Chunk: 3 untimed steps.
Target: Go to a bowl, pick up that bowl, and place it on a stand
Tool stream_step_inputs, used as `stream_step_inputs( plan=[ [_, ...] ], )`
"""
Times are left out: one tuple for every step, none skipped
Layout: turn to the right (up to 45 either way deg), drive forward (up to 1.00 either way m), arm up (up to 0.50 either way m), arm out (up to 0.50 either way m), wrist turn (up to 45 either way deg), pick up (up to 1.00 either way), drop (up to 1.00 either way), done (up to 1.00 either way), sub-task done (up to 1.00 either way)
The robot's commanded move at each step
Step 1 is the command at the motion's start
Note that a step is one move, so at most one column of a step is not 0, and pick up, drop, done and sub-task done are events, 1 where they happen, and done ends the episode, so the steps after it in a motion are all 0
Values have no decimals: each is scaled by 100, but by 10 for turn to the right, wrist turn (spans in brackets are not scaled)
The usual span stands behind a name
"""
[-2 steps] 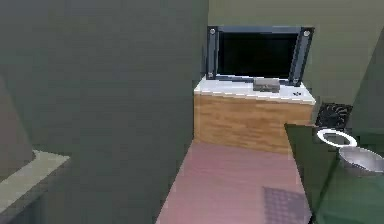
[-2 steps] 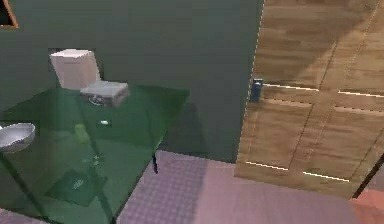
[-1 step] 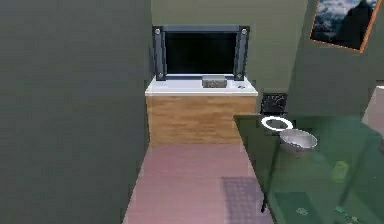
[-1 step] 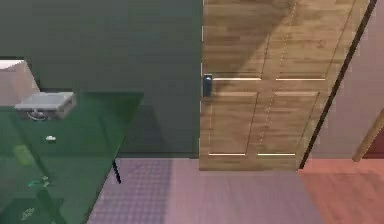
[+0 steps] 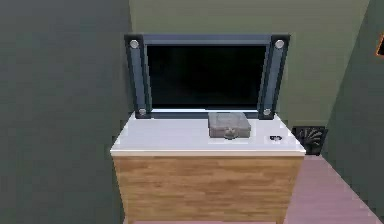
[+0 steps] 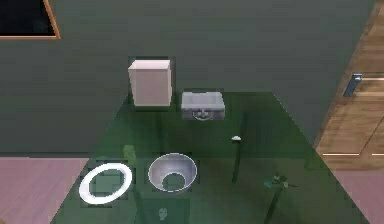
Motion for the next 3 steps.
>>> stream_step_inputs(
  plan=[
    [60, 0, 0, 0, 0, 0, 0, 0, 0],
    [0, 50, 0, 0, 0, 0, 0, 0, 0],
    [360, 0, 0, 0, 0, 0, 0, 0, 0]
  ],
)
